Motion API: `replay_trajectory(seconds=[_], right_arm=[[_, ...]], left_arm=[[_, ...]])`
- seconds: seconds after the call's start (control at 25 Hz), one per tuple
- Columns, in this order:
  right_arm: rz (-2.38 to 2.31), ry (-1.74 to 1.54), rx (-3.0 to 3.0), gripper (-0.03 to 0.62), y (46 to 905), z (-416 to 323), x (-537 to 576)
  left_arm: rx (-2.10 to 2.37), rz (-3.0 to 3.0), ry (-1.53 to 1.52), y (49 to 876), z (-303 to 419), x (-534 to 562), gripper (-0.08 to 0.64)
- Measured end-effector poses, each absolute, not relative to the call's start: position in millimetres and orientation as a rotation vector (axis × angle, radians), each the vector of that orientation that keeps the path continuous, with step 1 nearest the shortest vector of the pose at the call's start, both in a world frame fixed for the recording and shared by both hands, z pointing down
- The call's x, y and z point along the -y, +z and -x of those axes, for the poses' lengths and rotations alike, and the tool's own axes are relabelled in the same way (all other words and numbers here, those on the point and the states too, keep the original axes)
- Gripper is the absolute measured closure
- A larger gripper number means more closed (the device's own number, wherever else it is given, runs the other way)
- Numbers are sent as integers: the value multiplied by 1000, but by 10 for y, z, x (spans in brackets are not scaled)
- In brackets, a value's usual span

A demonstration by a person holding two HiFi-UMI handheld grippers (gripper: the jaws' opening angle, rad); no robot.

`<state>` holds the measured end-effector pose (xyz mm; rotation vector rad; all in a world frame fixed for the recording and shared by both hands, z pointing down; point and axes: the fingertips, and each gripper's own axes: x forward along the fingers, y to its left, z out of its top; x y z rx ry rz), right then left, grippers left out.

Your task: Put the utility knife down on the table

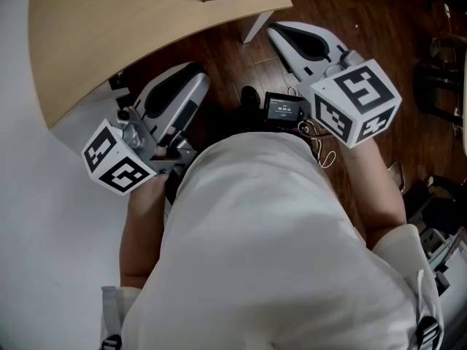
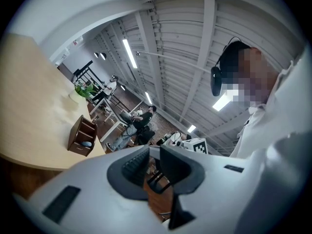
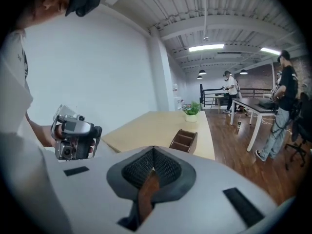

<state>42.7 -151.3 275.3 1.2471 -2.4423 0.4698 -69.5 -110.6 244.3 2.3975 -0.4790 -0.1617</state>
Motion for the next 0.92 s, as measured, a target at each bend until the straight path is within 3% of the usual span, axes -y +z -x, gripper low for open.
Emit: replay_trajectory(seconds=[0.92], right_arm=[[-1323, 468, 2517, 591, 2311, -560, 1197]], left_arm=[[482, -2354, -234, 2375, 758, 935, 495]])
